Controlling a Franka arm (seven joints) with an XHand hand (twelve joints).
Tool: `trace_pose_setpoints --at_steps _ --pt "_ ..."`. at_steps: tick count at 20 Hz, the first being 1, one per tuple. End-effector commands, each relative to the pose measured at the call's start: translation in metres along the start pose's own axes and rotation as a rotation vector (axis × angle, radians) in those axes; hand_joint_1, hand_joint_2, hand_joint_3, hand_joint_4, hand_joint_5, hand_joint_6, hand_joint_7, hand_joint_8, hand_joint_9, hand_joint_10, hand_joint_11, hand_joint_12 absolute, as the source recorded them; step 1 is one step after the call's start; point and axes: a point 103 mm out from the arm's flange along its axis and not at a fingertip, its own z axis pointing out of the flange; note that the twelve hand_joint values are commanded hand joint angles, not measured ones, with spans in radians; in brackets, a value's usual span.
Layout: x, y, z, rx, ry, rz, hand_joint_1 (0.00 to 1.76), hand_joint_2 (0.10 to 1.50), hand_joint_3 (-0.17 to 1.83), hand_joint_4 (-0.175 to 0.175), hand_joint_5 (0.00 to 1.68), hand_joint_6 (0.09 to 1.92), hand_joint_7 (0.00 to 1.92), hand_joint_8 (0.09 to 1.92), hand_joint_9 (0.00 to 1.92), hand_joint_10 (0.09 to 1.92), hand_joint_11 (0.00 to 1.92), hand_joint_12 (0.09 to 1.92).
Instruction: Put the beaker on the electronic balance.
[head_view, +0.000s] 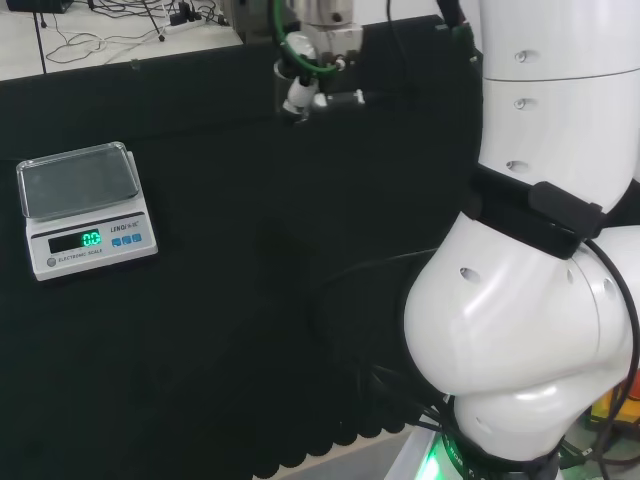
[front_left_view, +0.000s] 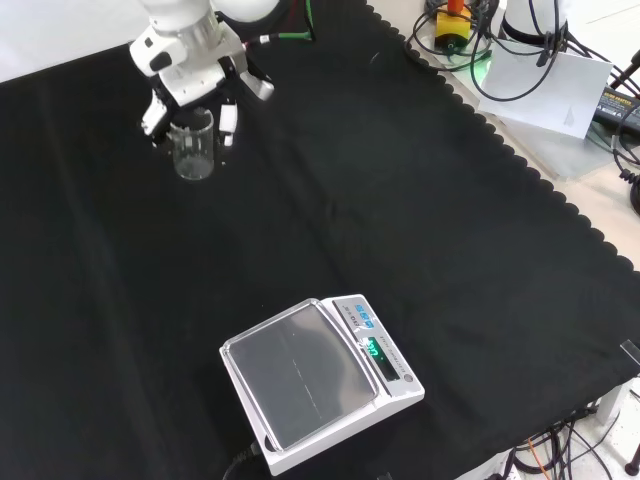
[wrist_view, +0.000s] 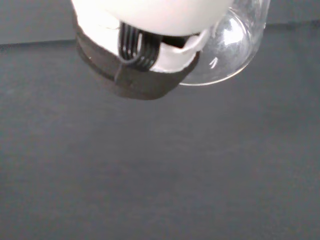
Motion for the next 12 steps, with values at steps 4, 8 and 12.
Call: trace_pose_setpoints --at_steps 4,8,12 --pt "0.2 0.023 0.014 0.066 -0.039 -0.255 1.14 0.81 0.72 -0.175 0.9 1.3 0.66 1.47 0.92 1.2 1.14 0.91" --pt "0.282 0.01 0.029 0.093 -0.068 -0.409 1.14 0.81 0.72 -0.175 0.91 1.3 0.67 1.47 0.92 1.2 1.14 0.9" --pt "0.332 -0.006 0.041 0.108 -0.071 -0.512 1.14 0.81 0.72 -0.175 0.91 1.3 0.67 1.47 0.93 1.2 1.14 0.9"
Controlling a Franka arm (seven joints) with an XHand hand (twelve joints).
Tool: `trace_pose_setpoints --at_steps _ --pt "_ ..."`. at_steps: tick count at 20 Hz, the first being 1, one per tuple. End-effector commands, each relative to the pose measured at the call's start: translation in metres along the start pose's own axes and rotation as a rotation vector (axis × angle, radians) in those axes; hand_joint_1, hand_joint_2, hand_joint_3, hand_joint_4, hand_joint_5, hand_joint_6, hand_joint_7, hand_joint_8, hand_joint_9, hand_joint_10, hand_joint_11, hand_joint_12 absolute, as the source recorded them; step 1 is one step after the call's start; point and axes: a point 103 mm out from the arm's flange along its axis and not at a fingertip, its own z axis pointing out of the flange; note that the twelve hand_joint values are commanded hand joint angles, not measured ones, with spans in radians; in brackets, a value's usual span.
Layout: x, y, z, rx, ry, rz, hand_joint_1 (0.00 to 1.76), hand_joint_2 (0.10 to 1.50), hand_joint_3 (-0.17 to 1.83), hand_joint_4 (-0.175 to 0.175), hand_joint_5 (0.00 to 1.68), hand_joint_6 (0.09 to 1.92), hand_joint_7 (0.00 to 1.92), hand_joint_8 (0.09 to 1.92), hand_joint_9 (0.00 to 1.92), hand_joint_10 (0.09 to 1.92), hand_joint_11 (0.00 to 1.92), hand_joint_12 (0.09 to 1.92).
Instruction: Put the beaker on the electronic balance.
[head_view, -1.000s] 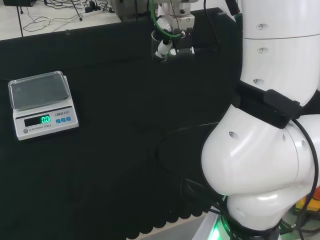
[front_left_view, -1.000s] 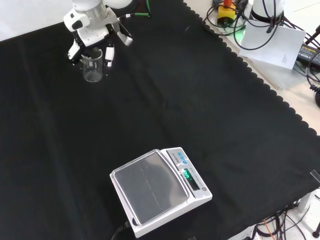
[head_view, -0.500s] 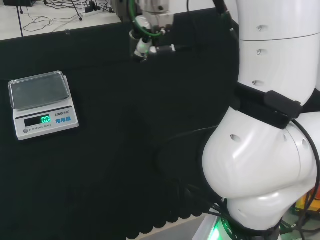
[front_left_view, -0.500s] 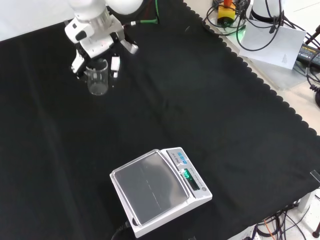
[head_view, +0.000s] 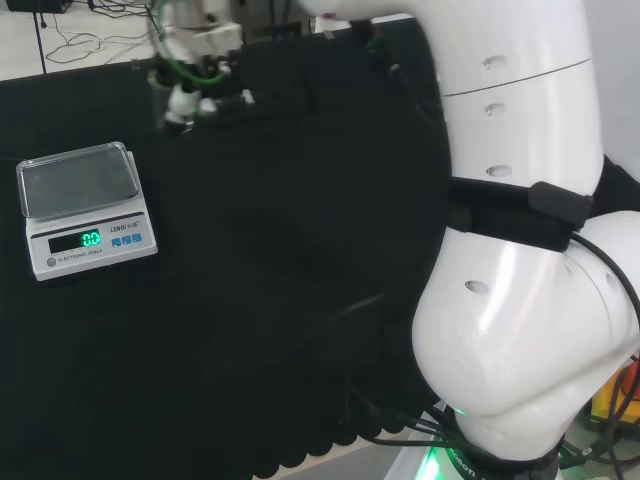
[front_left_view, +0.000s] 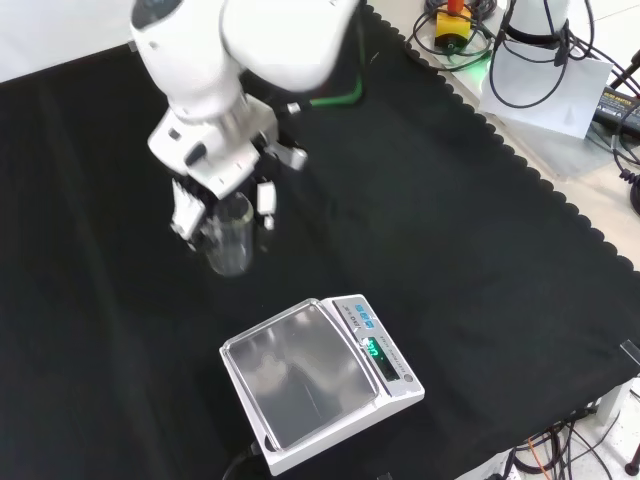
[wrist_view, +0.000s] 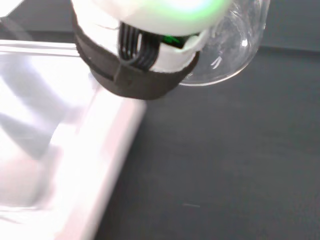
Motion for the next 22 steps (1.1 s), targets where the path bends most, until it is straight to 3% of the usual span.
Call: trace_pose_setpoints --at_steps 1,6,14,22 --pt "0.146 0.004 0.037 0.089 -0.021 -0.246 1.14 0.81 0.72 -0.175 0.91 1.29 0.67 1.47 0.93 1.2 1.14 0.9" --pt "0.163 0.003 0.058 0.133 -0.031 -0.275 1.14 0.8 0.72 -0.175 0.91 1.29 0.67 1.47 0.93 1.19 1.15 0.9" --pt "0.151 0.015 0.059 0.128 -0.036 -0.234 1.14 0.8 0.73 -0.175 0.91 1.29 0.67 1.46 0.94 1.19 1.15 0.9" --pt "0.15 0.025 0.064 0.145 -0.05 -0.23 1.14 0.8 0.73 -0.175 0.91 1.29 0.67 1.46 0.94 1.19 1.15 0.9"
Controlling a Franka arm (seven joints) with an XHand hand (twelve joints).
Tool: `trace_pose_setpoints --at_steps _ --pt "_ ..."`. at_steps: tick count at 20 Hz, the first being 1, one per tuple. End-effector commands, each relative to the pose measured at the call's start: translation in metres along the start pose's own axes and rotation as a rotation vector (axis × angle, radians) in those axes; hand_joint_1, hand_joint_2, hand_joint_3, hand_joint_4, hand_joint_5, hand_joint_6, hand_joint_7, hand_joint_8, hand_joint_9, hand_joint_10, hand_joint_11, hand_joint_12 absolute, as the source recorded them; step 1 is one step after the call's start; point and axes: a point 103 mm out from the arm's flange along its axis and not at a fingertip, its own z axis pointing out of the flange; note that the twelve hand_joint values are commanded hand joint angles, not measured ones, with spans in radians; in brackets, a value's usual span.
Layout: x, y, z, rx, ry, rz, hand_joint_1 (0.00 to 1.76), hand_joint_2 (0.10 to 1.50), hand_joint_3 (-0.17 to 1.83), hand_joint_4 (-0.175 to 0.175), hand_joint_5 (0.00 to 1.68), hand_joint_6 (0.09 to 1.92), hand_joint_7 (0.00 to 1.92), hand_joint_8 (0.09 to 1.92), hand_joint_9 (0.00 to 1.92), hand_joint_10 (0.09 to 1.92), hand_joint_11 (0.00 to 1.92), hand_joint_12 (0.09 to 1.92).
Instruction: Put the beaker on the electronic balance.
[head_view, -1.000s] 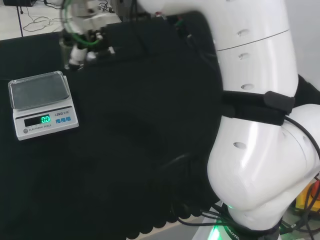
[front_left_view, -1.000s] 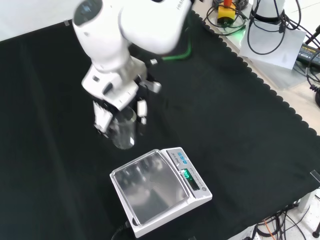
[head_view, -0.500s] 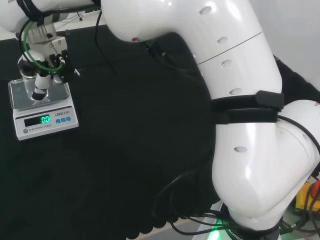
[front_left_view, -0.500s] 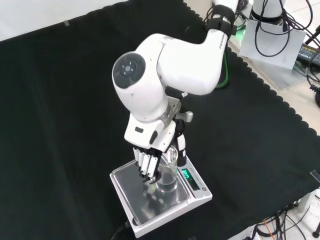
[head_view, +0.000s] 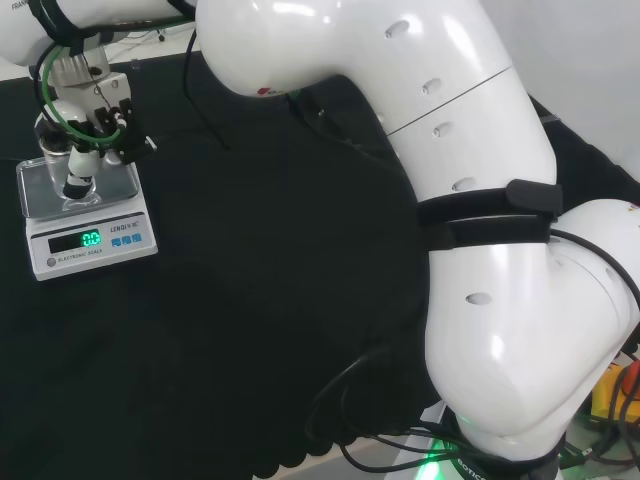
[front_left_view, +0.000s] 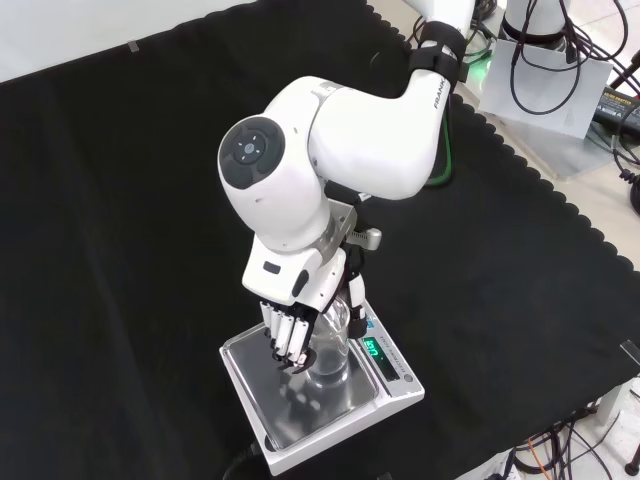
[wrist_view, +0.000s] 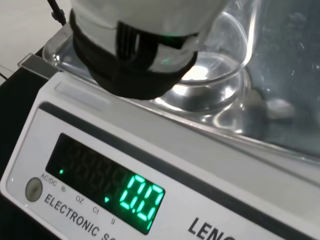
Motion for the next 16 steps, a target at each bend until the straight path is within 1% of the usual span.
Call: trace_pose_setpoints --at_steps 1,3,5,6,7,8,10,12,13,15,16 --pt "-0.003 0.008 0.01 0.036 -0.011 0.004 1.14 0.8 0.73 -0.175 0.91 1.29 0.67 1.46 0.94 1.19 1.15 0.9" --pt "-0.006 0.007 0.012 0.061 -0.002 -0.001 1.13 0.83 0.69 -0.175 0.9 1.29 0.67 1.44 0.95 1.15 1.18 0.9" --pt "-0.007 0.009 0.013 0.086 0.008 0.0 1.18 0.67 0.79 -0.125 0.64 1.33 0.66 1.35 0.97 1.04 1.18 0.92" --pt "-0.008 0.009 0.013 0.093 0.011 0.001 1.17 0.6 0.84 -0.097 0.51 1.3 0.65 1.29 0.98 0.97 1.16 0.95" --pt "-0.008 0.011 0.013 0.097 0.017 0.002 1.14 0.54 0.86 -0.073 0.39 1.19 0.63 1.25 0.98 0.93 1.12 0.99" --pt "-0.009 0.01 0.012 0.1 0.022 0.003 1.1 0.51 0.84 -0.053 0.29 1.02 0.59 1.2 0.95 0.91 1.04 1.05" --pt "-0.01 0.009 0.009 0.104 0.022 0.001 0.99 0.48 0.76 -0.026 0.18 0.71 0.5 1.12 0.85 0.9 0.85 1.18" --pt "-0.012 0.005 0.001 0.09 0.022 -0.006 0.88 0.51 0.63 -0.01 0.12 0.41 0.38 1.04 0.7 0.9 0.63 1.29" --pt "-0.012 0.003 -0.005 0.082 0.019 -0.006 0.83 0.52 0.58 -0.004 0.1 0.31 0.32 1.0 0.63 0.9 0.53 1.35" --pt "-0.011 0.0 -0.024 0.06 0.002 -0.011 0.77 0.54 0.49 0.003 0.1 0.16 0.24 0.95 0.55 0.9 0.4 1.42" --pt "-0.012 -0.003 -0.037 0.047 -0.007 -0.011 0.75 0.55 0.47 0.005 0.1 0.12 0.22 0.94 0.53 0.9 0.37 1.43"
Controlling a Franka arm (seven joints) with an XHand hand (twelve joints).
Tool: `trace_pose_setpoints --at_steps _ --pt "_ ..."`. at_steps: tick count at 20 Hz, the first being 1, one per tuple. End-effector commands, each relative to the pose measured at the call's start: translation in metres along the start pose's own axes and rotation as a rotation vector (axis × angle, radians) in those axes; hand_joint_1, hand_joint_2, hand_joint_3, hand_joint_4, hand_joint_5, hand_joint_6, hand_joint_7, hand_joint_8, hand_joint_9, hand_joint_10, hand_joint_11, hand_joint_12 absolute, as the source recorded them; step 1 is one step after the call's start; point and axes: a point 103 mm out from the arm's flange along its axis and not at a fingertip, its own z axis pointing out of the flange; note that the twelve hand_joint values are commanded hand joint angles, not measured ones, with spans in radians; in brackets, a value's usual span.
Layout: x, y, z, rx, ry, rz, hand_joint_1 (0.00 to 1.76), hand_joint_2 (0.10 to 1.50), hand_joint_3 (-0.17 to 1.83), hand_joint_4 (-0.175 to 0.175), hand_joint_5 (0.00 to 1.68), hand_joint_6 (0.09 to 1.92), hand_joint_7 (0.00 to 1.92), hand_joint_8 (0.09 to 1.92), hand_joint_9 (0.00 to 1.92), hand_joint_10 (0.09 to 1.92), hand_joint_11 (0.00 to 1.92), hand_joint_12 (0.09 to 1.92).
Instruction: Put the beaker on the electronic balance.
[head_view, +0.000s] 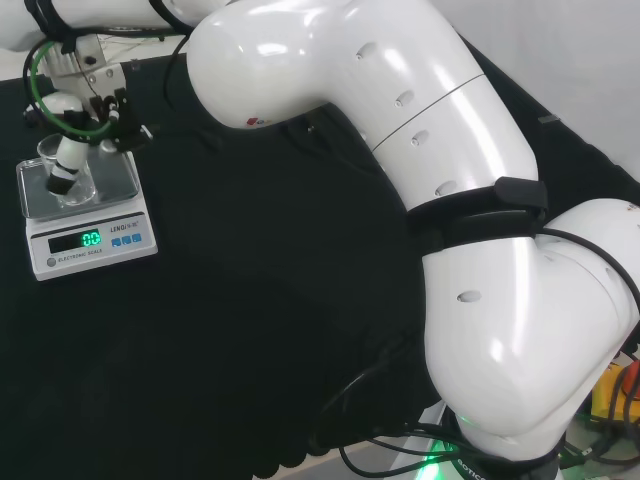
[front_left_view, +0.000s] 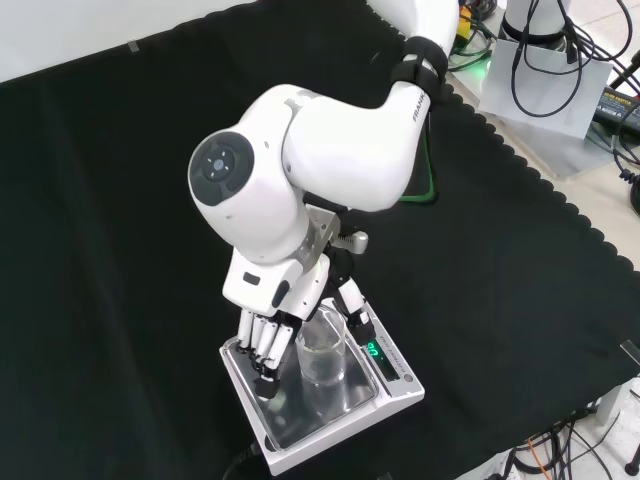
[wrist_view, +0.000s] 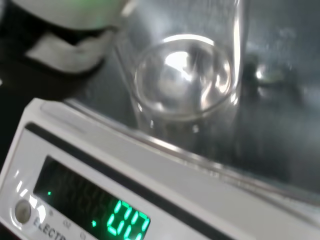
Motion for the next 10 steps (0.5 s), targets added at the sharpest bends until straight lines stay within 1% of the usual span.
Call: trace_pose_setpoints --at_steps 1,4,7,8,10 --pt "-0.003 -0.022 -0.034 -0.011 -0.024 -0.009 0.74 0.56 0.45 0.006 0.1 0.1 0.21 0.93 0.51 0.9 0.36 1.44" --pt "-0.011 -0.04 -0.059 -0.055 -0.025 0.007 0.73 0.56 0.43 0.008 0.1 0.09 0.19 0.92 0.5 0.89 0.34 1.45" --pt "-0.022 -0.061 -0.058 -0.076 0.003 0.019 0.72 0.57 0.43 0.011 0.09 0.09 0.18 0.91 0.49 0.89 0.33 1.45" --pt "-0.026 -0.07 -0.055 -0.117 0.019 0.018 0.72 0.57 0.42 0.014 0.07 0.09 0.17 0.9 0.48 0.89 0.31 1.46" --pt "-0.033 -0.085 -0.042 -0.219 0.073 0.021 0.68 0.58 0.4 0.024 0.03 0.09 0.09 0.87 0.42 0.9 0.22 1.49"
